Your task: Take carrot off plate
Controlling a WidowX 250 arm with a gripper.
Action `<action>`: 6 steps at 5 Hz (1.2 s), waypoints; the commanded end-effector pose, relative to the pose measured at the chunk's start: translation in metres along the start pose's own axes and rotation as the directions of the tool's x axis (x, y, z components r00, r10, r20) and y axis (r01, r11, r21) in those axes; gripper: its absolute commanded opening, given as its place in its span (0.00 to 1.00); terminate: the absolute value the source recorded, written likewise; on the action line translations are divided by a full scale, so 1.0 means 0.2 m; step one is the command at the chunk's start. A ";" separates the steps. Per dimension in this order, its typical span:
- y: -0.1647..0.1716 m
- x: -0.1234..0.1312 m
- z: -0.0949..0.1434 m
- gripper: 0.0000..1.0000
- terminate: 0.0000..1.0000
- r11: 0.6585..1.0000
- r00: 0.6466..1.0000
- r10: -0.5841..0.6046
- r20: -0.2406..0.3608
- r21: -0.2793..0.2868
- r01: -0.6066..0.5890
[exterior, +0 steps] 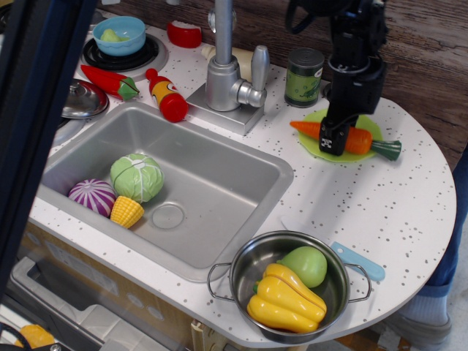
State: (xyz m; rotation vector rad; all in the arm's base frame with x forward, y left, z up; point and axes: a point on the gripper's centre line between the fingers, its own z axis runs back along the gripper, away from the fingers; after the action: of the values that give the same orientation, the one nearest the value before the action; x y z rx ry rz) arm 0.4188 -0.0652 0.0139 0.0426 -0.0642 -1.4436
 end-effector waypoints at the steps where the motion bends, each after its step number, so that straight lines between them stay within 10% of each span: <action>1: -0.11 0.12 0.29 0.00 0.00 0.983 0.988 0.151 0.010 0.102 -0.151; 5: -0.41 0.12 0.14 0.00 0.00 0.947 0.954 0.285 0.087 0.128 -0.295; 6: -0.39 0.14 0.16 1.00 0.00 0.943 0.944 0.296 0.146 0.113 -0.313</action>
State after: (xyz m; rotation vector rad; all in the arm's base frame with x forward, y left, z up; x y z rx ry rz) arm 0.3354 -0.1034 0.0195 0.0275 -0.1956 -1.1106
